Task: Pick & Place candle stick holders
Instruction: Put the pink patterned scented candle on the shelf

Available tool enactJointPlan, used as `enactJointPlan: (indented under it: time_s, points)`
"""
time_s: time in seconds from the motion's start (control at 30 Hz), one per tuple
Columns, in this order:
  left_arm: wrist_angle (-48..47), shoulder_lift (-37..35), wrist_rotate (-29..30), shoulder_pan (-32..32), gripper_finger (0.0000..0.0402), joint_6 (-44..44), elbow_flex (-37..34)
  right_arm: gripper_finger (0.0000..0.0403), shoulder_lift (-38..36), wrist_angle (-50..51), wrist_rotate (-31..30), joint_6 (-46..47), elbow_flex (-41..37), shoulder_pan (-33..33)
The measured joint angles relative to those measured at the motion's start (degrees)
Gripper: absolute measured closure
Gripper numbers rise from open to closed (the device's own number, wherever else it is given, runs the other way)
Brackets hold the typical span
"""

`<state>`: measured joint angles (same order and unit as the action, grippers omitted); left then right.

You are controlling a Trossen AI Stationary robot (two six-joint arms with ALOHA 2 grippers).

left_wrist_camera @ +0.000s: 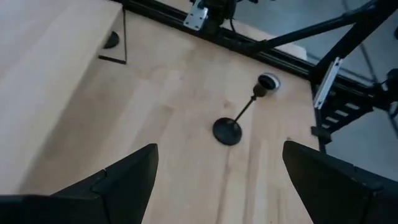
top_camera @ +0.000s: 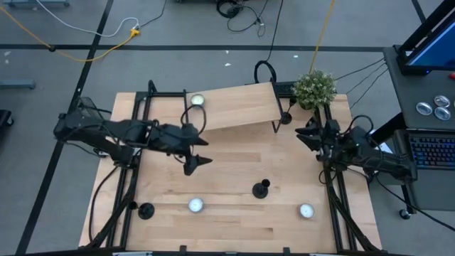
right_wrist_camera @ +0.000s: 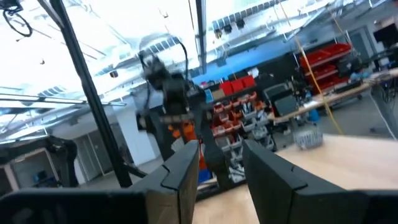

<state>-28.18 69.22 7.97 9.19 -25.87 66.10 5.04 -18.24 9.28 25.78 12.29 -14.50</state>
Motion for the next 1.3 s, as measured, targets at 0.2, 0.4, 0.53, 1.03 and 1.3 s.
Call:
enactJointPlan:
  time_s: [0.2,0.4,0.53,1.03,1.3]
  points:
    - [12.7,-8.1,1.5,2.1,0.005,-2.3,-14.5,0.0287,7.2,2.5,1.6,-4.6,8.7,0.0]
    - [18.2,-15.0,7.8,5.9,0.005,-5.6,-25.0,0.0287,17.0,18.8,2.8,-9.2,21.3,0.0]
    - [18.1,-18.5,12.3,8.9,0.005,-7.9,-29.3,0.0287,23.5,28.9,2.9,-12.0,29.8,1.3]
    - [17.4,-25.1,25.7,16.2,0.005,-9.6,-35.9,0.0287,42.7,65.2,-13.8,-8.0,56.8,20.3]
    - [17.2,-27.5,26.2,16.9,0.005,-8.8,-38.4,0.0287,53.1,76.7,-16.7,3.1,63.4,30.1]
